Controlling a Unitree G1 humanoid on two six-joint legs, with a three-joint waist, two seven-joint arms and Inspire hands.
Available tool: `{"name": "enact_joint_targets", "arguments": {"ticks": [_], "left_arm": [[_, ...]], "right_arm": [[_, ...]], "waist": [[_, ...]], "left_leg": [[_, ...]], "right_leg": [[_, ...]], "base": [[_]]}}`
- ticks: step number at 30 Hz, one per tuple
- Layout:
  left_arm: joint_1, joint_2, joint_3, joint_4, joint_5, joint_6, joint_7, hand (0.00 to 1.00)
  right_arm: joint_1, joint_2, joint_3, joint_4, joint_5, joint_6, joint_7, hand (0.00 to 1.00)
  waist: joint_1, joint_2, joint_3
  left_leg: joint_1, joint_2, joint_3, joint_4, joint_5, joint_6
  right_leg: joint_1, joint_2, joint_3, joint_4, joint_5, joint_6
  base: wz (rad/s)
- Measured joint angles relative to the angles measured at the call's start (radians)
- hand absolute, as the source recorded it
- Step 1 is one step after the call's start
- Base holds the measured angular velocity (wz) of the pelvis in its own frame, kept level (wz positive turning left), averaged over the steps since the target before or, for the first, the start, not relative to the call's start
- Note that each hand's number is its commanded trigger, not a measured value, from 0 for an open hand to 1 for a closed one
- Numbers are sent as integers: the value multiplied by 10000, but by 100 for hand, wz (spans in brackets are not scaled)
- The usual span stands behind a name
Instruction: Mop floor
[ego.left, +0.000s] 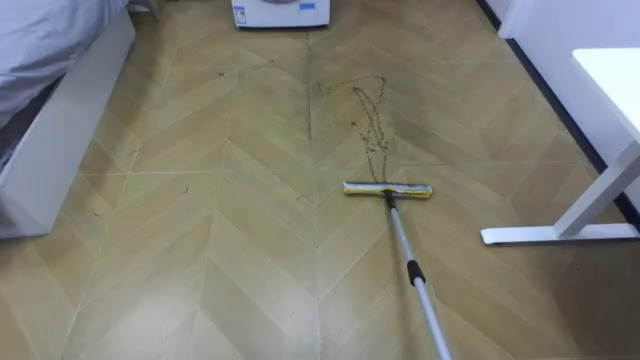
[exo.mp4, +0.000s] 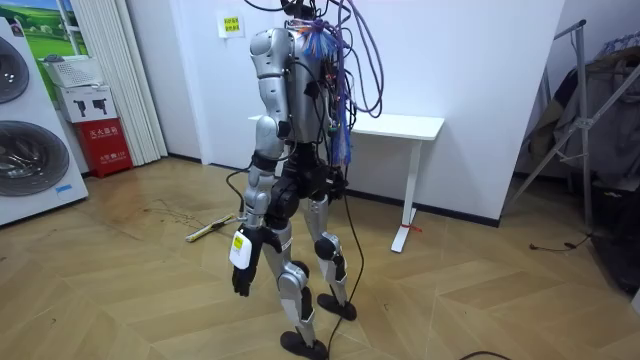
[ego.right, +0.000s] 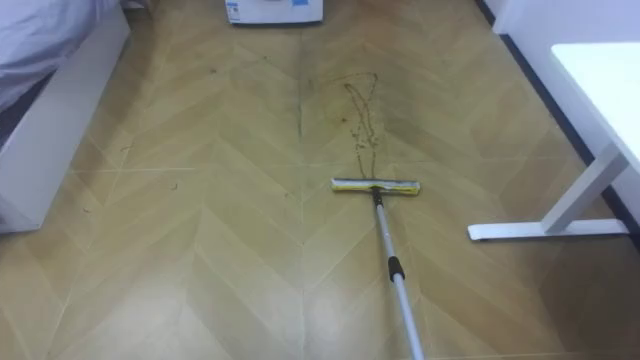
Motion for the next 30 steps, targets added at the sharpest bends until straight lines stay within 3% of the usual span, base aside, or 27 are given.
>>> {"name": "enact_joint_targets", "arguments": {"ticks": [13, 19, 23, 30], "left_arm": [[45, 1, 12, 35, -18, 32, 6, 0], [172, 1, 19, 43, -17, 55, -3, 0], [136, 1, 19, 66, -20, 40, -3, 0], [-657, 6, 8, 655, -210, -177, 69, 0]], "right_arm": [[-19, -1, -25, 51, -114, -22, -1, 100], [-43, 0, -23, 87, -50, 58, -7, 100], [-46, 0, -22, 85, 46, 89, -10, 100], [-447, 1, -24, 218, 572, 34, -278, 100]], "waist": [[1, 47, -18], [8, 30, -108], [6, 11, -110], [3, 77, 0]], "left_leg": [[-12, 6, -9, 13, -1, -1], [-336, 5, -44, 96, 0, 0], [-671, -1, -39, 289, 0, 0], [-2020, 7, -26, 1114, -6, 10]], "right_leg": [[-11, 1, -14, 18, -3, -2], [-251, -2, -103, 66, 1, -7], [-548, -32, -169, 242, -27, -25], [-1671, -138, -607, 900, -175, -47]], "base": [[0], [4], [5], [18]]}}
